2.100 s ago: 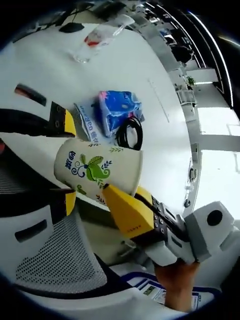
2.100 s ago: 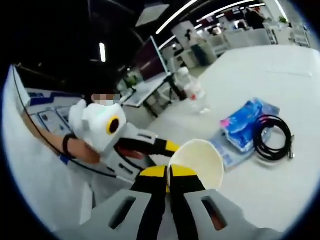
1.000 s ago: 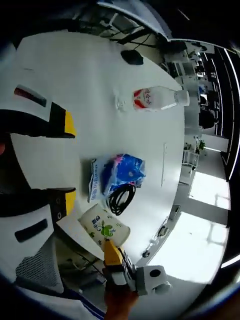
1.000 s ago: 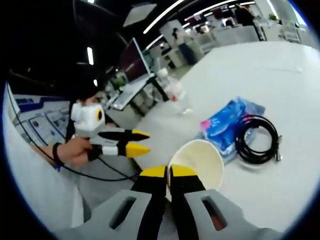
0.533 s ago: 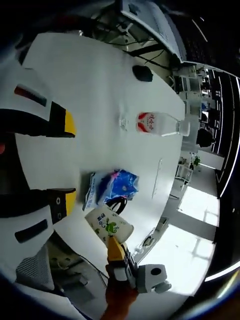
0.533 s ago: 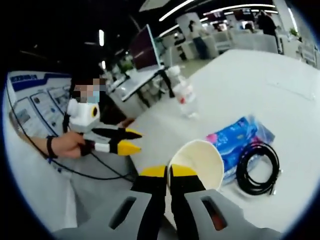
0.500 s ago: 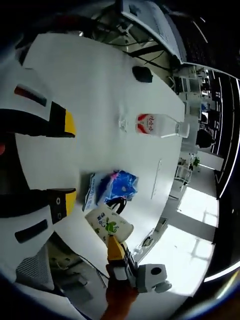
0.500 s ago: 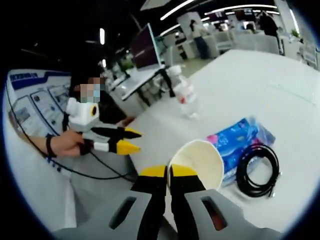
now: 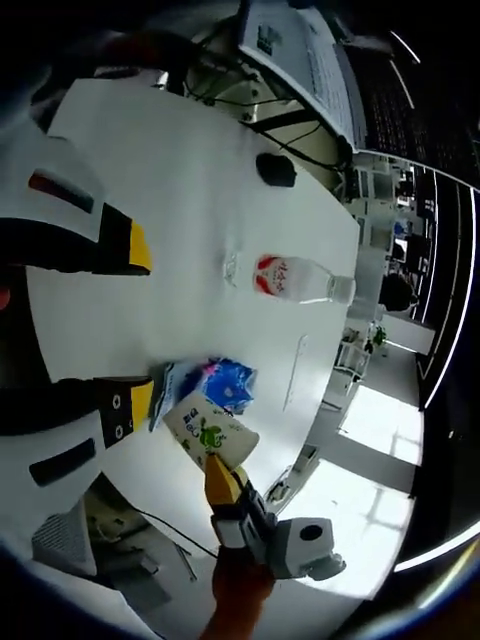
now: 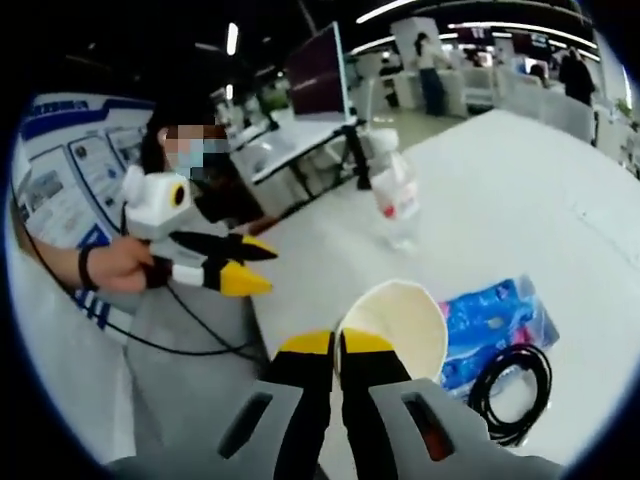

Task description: Arrange the tabletop items into an orderly group along one side of the table until the central work area is clear of visible clutter.

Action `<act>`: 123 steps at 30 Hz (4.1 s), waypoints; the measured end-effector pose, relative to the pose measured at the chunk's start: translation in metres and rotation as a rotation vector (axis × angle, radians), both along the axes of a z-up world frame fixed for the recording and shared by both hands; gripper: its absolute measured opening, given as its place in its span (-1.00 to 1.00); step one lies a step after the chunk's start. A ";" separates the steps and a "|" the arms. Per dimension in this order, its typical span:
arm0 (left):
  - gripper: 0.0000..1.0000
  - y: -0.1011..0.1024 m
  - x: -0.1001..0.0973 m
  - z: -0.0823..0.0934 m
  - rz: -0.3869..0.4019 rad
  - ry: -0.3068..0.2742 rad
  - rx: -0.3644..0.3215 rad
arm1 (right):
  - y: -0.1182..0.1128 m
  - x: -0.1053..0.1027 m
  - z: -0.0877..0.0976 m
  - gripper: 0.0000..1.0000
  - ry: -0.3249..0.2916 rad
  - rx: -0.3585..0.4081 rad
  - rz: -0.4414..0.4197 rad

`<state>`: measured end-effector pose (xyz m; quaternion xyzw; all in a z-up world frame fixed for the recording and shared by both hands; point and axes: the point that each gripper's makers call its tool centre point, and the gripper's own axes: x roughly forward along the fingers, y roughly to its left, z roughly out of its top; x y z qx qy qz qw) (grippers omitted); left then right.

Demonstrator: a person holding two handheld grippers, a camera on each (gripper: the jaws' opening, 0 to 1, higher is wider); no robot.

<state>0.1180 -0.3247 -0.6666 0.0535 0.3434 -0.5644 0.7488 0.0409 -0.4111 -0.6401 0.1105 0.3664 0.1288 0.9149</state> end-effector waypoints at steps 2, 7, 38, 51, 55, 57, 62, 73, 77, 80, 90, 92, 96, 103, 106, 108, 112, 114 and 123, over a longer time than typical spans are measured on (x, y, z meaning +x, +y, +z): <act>-0.22 -0.001 -0.002 0.000 -0.008 -0.005 0.001 | 0.001 0.002 -0.003 -1.00 0.015 -0.024 0.026; -0.22 -0.002 -0.002 0.002 -0.015 -0.016 -0.001 | 0.001 0.007 -0.007 -1.00 0.036 -0.080 0.079; -0.23 0.012 -0.003 0.005 -0.012 -0.031 -0.002 | -0.029 0.097 -0.061 -1.00 0.199 -0.544 0.461; -0.23 0.016 -0.005 0.004 -0.007 -0.026 0.000 | -0.046 0.111 -0.071 -1.00 0.209 -0.604 0.478; -0.23 0.017 -0.005 0.005 -0.005 -0.025 -0.001 | -0.051 0.116 -0.073 -1.00 0.206 -0.611 0.477; -0.23 0.017 -0.005 0.005 -0.006 -0.026 -0.001 | -0.054 0.118 -0.074 -1.00 0.209 -0.618 0.472; -0.23 0.021 -0.004 0.005 -0.003 -0.027 0.001 | -0.054 0.124 -0.074 -0.94 0.204 -0.605 0.458; -0.23 0.024 -0.005 0.004 -0.003 -0.024 0.004 | -0.060 0.120 -0.067 -0.81 0.173 -0.598 0.404; -0.24 0.023 -0.007 0.004 -0.011 -0.025 0.005 | -0.064 0.116 -0.068 -0.81 0.168 -0.592 0.384; -0.24 0.021 -0.009 0.004 -0.019 -0.026 0.005 | -0.068 0.116 -0.069 -0.82 0.172 -0.594 0.368; -0.24 0.021 -0.008 0.005 -0.016 -0.030 0.003 | -0.073 0.127 -0.069 -0.81 0.163 -0.594 0.335; -0.24 0.022 -0.007 0.005 -0.011 -0.030 0.004 | -0.069 0.126 -0.067 -0.80 0.153 -0.593 0.343; -0.24 0.023 -0.006 0.004 -0.006 -0.030 0.007 | -0.067 0.122 -0.066 -0.78 0.141 -0.581 0.331; -0.24 0.018 -0.010 0.002 -0.021 -0.029 0.014 | -0.056 0.107 -0.056 -0.67 0.083 -0.538 0.270; -0.24 0.014 -0.014 0.001 -0.036 -0.030 0.017 | -0.057 0.101 -0.047 -0.65 0.050 -0.582 0.268; -0.24 0.011 -0.018 0.001 -0.050 -0.031 0.021 | -0.056 0.096 -0.038 -0.64 0.022 -0.586 0.246; -0.24 0.008 -0.025 -0.001 -0.069 -0.029 0.025 | -0.055 0.085 -0.024 -0.65 -0.027 -0.582 0.196; -0.24 0.007 -0.027 -0.001 -0.075 -0.025 0.025 | -0.053 0.078 -0.021 -0.65 -0.037 -0.573 0.173; -0.24 0.004 -0.040 -0.005 -0.111 -0.018 0.039 | -0.057 0.017 -0.041 -0.65 -0.001 -0.429 -0.025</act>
